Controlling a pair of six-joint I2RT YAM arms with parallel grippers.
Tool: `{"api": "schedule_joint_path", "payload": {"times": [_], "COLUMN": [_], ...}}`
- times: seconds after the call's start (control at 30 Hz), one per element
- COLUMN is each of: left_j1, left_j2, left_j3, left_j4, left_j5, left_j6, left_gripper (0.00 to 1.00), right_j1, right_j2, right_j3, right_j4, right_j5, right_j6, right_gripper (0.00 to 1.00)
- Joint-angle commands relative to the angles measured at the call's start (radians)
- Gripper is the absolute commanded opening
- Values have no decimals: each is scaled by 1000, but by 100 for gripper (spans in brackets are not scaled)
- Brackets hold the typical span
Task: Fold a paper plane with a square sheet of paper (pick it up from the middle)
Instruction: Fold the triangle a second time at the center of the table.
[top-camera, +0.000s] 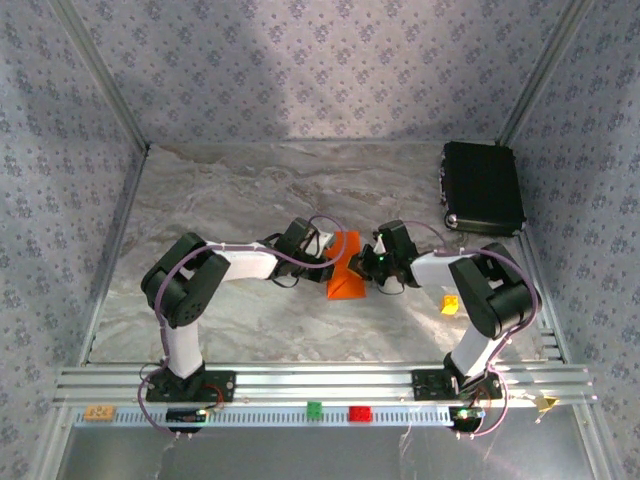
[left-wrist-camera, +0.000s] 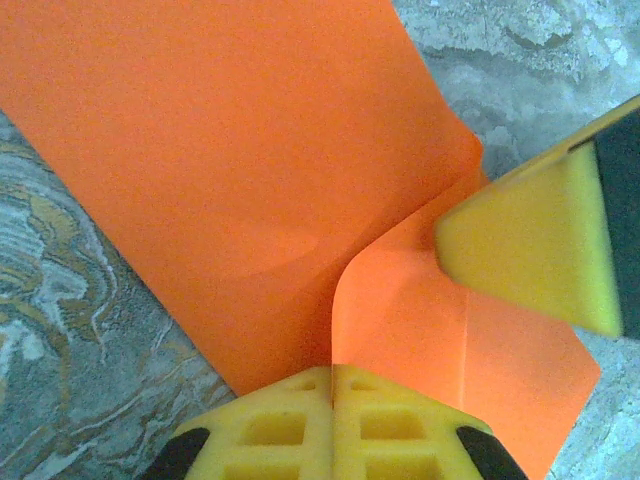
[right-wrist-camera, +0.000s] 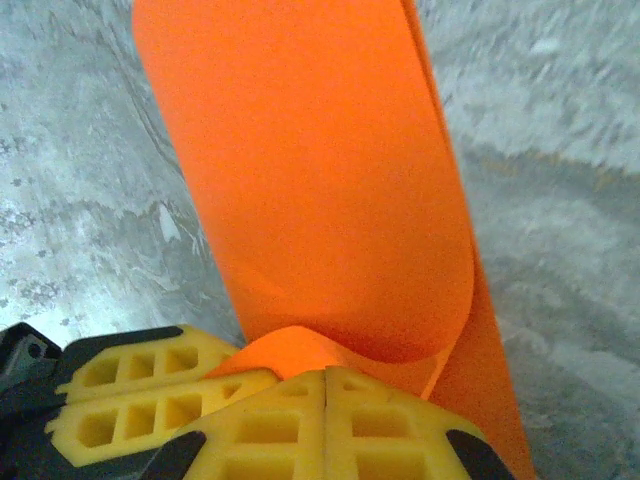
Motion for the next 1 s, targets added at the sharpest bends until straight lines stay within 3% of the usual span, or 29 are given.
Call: {"api": "schedule_joint_path", "payload": {"times": [0.0,0.23,0.53,0.73,0.97], "left_j1": [-7,-6,-7,-7,-7], "left_j2": [25,27,29,28,29], "left_j3": [17,24,25,24,25], "left_j4": [-53,-71,-73,-73,-75], "left_j5": [2,-1,2,2,5], "left_j6": [8,10,10,8,11], "left_gripper": [5,5,5,5,5], "right_j1": [-14,-36,-71,-80,-91], "right_j2": [17,42,-32,16,58], "right_j3": [-1,-64,30,-5,-53], "right_j4": [-6,28,-42,31,21], "right_j5": [-1,9,-31,-52,12], "right_j6": [-15,22,-40,-13,-15], "right_gripper": [1,0,1,1,1]}}
